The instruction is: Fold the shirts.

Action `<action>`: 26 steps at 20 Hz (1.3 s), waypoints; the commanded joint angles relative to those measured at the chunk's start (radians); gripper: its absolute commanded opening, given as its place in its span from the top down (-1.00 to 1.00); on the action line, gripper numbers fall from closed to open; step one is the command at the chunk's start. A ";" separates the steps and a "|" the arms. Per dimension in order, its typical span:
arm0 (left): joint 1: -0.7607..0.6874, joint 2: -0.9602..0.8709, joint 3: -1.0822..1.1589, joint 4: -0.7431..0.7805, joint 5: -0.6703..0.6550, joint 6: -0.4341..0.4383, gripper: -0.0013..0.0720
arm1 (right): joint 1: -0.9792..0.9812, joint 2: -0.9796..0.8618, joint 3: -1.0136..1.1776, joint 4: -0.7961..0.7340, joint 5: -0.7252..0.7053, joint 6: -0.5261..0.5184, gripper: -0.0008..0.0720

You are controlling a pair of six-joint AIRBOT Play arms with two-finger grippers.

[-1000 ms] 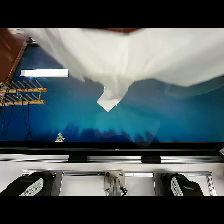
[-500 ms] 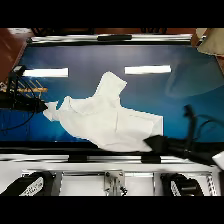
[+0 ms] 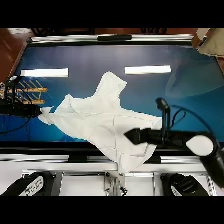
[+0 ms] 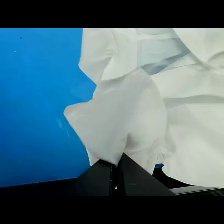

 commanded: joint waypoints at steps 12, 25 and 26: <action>0.005 0.026 -0.003 -0.074 -0.029 0.001 0.85 | -0.149 -1.263 0.961 0.005 0.219 -0.231 -0.53; 0.005 0.026 -0.003 -0.146 -0.011 0.018 0.85 | 0.011 -1.295 0.990 -0.156 0.099 -0.277 0.16; 0.005 0.026 -0.003 -0.169 -0.010 0.031 0.85 | 0.011 -1.294 0.990 -0.115 0.101 -0.310 0.79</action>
